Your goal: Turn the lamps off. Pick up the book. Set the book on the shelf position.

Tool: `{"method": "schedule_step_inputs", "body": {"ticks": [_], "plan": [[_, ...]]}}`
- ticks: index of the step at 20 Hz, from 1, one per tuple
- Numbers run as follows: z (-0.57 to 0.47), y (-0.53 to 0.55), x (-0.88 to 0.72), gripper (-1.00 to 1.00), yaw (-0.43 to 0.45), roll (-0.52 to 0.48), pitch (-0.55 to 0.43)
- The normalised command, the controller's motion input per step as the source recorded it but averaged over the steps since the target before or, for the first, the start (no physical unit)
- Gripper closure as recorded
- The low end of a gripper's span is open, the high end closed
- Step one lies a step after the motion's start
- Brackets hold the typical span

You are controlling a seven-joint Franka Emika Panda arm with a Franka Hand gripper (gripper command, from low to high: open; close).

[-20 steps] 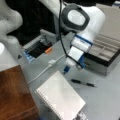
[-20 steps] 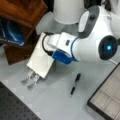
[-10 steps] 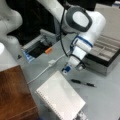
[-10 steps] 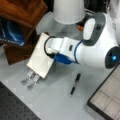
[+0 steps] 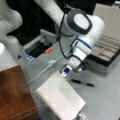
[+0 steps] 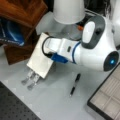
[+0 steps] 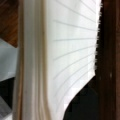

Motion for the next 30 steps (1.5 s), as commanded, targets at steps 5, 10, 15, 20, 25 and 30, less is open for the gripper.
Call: {"method": "schedule_step_inputs", "body": {"ticks": [5, 10, 15, 20, 25, 30], "plan": [[-0.11, 0.08, 0.25, -1.00, -0.083, -0.346, -0.028], [-0.11, 0.10, 0.25, -1.00, -0.128, -0.377, -0.043], [-0.14, 0.09, 0.26, -1.00, -0.131, -0.444, -0.066], [-0.19, 0.07, 0.24, -1.00, -0.106, -0.453, -0.074], [-0.20, 0.08, 0.20, -1.00, -0.085, -0.490, -0.086], [-0.26, 0.09, 0.19, -1.00, -0.063, -0.486, -0.124]]}}
